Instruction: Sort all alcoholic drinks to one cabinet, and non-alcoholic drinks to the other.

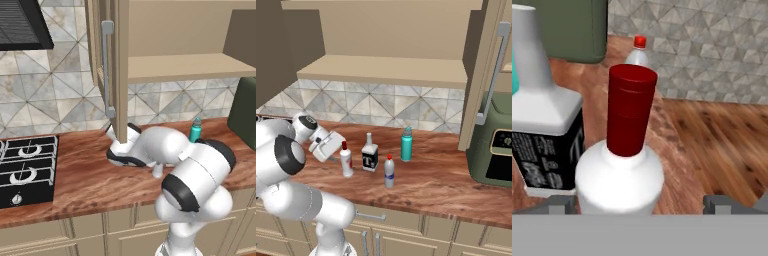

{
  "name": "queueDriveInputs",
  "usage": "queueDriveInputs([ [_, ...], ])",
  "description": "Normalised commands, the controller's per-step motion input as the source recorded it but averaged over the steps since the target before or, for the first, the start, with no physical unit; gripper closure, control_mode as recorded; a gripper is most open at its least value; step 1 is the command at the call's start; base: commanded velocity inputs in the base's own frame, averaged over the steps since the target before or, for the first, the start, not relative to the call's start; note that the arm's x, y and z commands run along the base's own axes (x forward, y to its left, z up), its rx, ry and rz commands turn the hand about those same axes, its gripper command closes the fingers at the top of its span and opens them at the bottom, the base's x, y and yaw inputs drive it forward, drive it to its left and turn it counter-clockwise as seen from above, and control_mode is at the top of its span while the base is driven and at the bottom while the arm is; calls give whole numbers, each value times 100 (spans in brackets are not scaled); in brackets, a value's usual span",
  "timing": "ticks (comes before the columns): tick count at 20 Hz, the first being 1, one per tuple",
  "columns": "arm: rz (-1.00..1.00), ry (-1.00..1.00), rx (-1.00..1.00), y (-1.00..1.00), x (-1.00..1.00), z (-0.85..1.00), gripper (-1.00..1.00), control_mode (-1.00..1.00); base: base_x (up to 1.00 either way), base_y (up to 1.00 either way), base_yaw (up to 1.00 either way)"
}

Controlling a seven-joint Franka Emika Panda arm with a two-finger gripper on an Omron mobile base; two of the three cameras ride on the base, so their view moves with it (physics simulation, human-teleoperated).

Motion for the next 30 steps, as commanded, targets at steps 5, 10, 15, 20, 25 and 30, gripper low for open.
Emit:
queueDriveInputs([
  [5, 0, 3, -6, -9, 0, -2, -100, -100, 0, 0, 0],
  [10, 0, 1, -7, -8, 0, 0, -100, -100, 0, 0, 0],
  [15, 6, 0, -4, -17, 0, -1, -100, -100, 0, 0, 0],
  [20, 8, 0, -6, -24, 0, -1, -100, -100, 0, 0, 0],
  [25, 8, 0, -6, -17, 0, 0, -100, -100, 0, 0, 0],
  [30, 8, 2, -5, -3, 0, 0, 100, -100, 0, 0, 0],
])
